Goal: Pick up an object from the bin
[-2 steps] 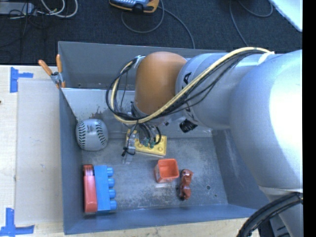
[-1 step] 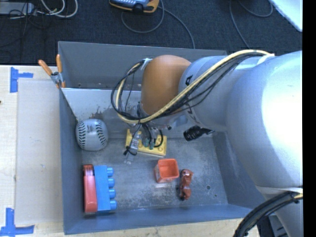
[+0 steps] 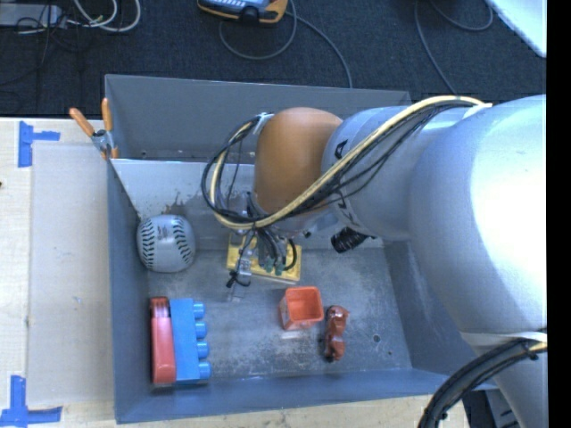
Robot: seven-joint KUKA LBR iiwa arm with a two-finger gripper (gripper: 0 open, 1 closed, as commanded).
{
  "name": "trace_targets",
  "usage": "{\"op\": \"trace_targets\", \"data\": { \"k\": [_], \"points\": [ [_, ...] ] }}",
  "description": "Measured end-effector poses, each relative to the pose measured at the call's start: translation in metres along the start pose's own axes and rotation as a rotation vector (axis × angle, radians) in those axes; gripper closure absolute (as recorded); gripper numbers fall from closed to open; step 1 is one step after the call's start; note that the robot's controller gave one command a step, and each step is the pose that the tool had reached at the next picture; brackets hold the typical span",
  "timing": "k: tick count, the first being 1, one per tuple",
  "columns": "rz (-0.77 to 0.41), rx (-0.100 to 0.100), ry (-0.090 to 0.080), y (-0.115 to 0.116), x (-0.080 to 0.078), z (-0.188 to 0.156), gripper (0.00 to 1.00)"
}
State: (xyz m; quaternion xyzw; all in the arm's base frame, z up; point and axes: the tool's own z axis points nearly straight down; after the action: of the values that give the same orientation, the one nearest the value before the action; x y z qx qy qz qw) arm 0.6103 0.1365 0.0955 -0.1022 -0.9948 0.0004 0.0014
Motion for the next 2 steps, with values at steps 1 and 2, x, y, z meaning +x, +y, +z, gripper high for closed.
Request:
{"op": "trace_targets", "data": {
  "k": [1,2],
  "points": [
    [0.234,0.001,0.003,-0.017,-0.004,0.013,0.00],
    [-0.249,-0.005,-0.009,-0.057,-0.019,0.020,1.00]
  ]
}}
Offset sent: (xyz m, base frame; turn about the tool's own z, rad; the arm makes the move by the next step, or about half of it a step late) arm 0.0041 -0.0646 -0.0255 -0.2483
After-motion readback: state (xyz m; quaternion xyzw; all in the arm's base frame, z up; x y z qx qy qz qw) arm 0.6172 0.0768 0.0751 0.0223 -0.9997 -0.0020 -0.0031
